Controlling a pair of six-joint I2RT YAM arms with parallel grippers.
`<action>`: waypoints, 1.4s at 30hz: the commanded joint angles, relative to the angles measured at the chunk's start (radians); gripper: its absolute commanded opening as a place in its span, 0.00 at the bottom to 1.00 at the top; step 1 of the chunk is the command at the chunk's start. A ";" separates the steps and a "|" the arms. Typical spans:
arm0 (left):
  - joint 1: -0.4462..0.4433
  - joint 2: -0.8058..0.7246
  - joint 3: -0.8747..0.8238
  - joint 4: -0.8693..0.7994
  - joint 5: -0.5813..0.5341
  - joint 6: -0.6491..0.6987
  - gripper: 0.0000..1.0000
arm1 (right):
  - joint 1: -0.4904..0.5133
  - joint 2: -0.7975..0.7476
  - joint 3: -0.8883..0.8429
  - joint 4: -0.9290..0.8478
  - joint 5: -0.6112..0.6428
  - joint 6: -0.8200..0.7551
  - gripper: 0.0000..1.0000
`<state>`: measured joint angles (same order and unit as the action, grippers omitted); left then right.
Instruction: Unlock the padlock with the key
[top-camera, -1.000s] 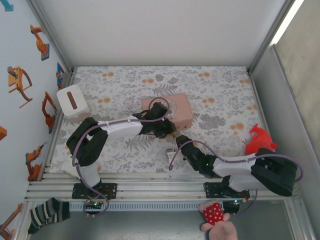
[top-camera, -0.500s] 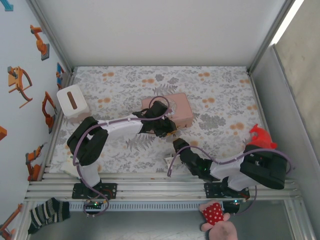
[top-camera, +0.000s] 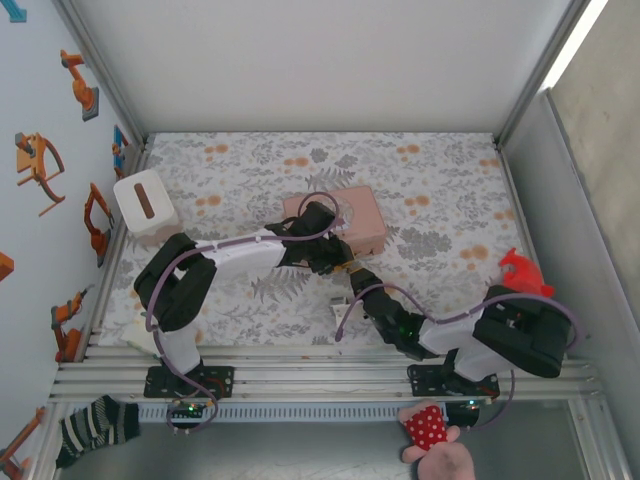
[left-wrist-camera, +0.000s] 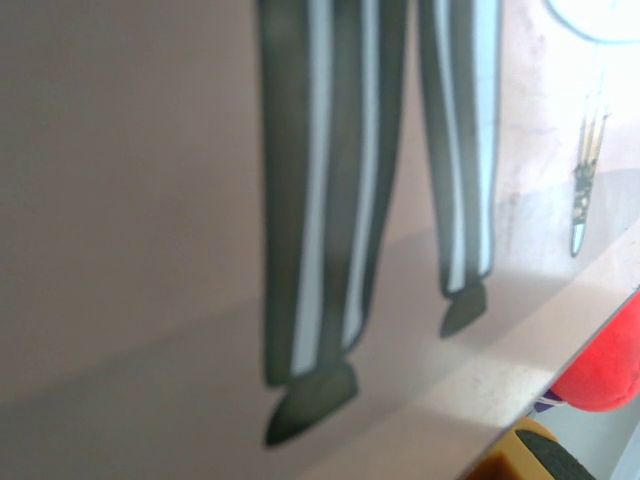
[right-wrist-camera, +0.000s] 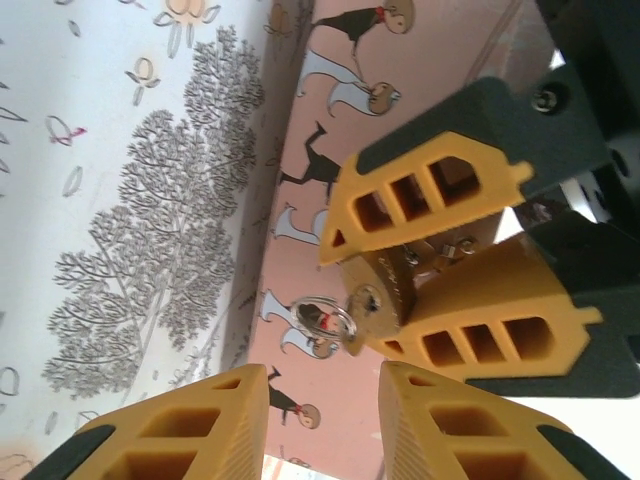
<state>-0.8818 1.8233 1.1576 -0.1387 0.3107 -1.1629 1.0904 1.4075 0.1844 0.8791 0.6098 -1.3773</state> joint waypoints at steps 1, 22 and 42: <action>0.007 -0.010 0.052 0.090 0.068 0.017 0.06 | -0.003 0.033 0.030 0.067 -0.016 0.021 0.36; 0.006 0.003 0.055 0.091 0.077 0.015 0.06 | -0.042 0.195 0.069 0.255 0.032 0.053 0.12; 0.007 0.013 0.074 0.089 0.080 0.016 0.06 | -0.049 0.145 0.054 0.308 0.101 0.462 0.00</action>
<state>-0.8707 1.8439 1.1919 -0.1108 0.3267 -1.1625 1.0580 1.6009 0.2424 1.1500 0.6407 -1.0775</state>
